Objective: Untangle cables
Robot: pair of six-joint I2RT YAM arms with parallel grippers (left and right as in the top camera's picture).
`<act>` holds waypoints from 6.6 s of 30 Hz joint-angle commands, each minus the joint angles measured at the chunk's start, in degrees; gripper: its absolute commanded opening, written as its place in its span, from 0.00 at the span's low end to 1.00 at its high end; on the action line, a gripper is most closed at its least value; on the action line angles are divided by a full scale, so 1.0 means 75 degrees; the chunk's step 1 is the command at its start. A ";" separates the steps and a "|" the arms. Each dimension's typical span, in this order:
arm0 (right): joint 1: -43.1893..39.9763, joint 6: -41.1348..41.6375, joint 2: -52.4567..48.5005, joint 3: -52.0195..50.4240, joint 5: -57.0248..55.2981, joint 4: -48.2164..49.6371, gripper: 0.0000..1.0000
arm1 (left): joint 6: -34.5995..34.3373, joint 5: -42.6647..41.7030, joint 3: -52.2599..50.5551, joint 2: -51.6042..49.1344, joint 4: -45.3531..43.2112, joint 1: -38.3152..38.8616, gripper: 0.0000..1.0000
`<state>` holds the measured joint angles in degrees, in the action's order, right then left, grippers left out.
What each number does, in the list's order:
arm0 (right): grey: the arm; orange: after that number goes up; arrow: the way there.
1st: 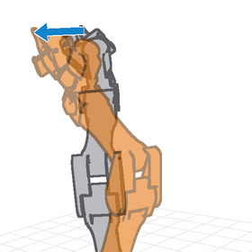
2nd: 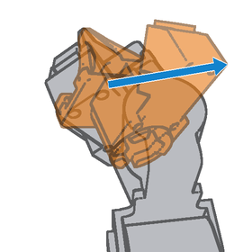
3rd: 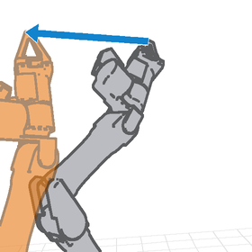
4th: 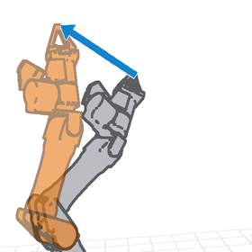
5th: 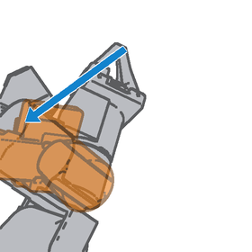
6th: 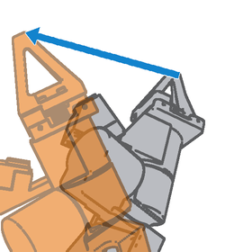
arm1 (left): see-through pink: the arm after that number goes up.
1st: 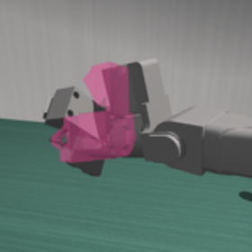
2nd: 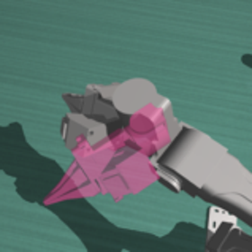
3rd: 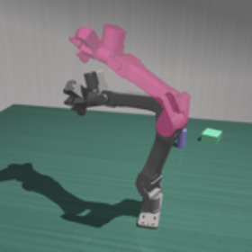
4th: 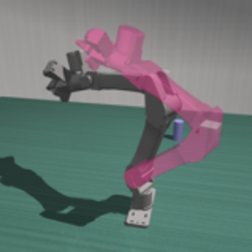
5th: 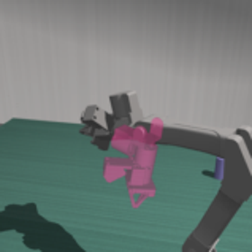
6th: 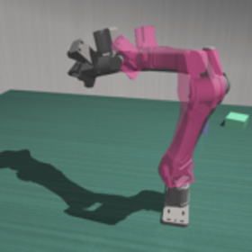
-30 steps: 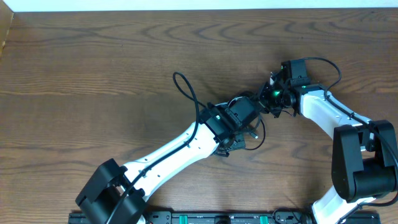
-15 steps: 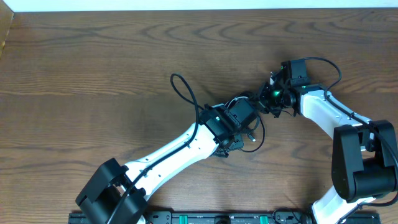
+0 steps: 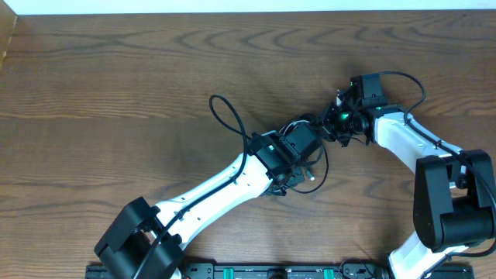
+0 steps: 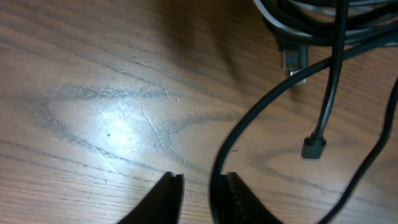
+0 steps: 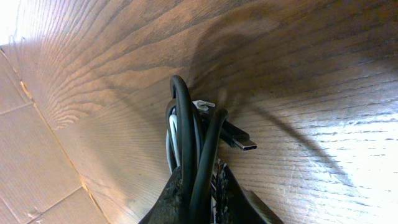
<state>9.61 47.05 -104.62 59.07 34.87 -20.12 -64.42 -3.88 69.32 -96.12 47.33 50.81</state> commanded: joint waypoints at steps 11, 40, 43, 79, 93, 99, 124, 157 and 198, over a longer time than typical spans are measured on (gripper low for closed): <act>0.0000 -0.0117 -0.0026 -0.0041 -0.0119 -0.0003 0.01 | 0.0784 0.0012 -0.0087 -0.0017 0.1032 0.0020 0.14; -0.0003 -0.0114 -0.0026 -0.0041 -0.0125 0.0000 0.01 | 0.1845 0.0839 -0.0061 -0.0015 0.1125 -0.0163 0.72; -0.0003 -0.0117 -0.0026 -0.0041 -0.0128 0.0000 0.01 | 0.2436 0.0839 0.0143 0.0015 0.1099 -0.0353 0.72; 0.0000 -0.0114 -0.0026 -0.0041 -0.0236 -0.0003 0.01 | 0.2442 0.0609 -0.0373 -0.0137 -0.0219 0.0152 0.72; 0.0000 -0.0117 -0.0026 -0.0041 -0.0236 -0.0003 0.01 | 0.2451 0.0638 -0.0370 -0.1099 -0.0294 0.0105 0.71; 0.0000 -0.0114 -0.0026 -0.0041 -0.0236 -0.0003 0.01 | 0.2655 0.0638 -0.0370 -0.0877 -0.0020 -0.0379 0.52; 0.0000 -0.0114 -0.0026 -0.0041 -0.0236 -0.0003 0.01 | 0.3098 0.2331 -0.0370 -0.0041 0.2725 -0.2562 0.13; -0.0003 -0.0114 -0.0026 -0.0041 -0.0233 -0.0003 0.58 | 0.3512 0.1262 -0.0373 -0.0044 0.2725 -0.4057 0.15; -0.0166 -0.0460 0.1763 -0.0038 -0.3174 -0.1198 0.69 | 0.3497 -0.0458 -0.1227 -0.0058 -0.0536 -0.2226 0.22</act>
<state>8.75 44.25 -91.77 59.05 12.03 -29.10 -38.63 -5.91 60.55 -97.36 43.97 32.93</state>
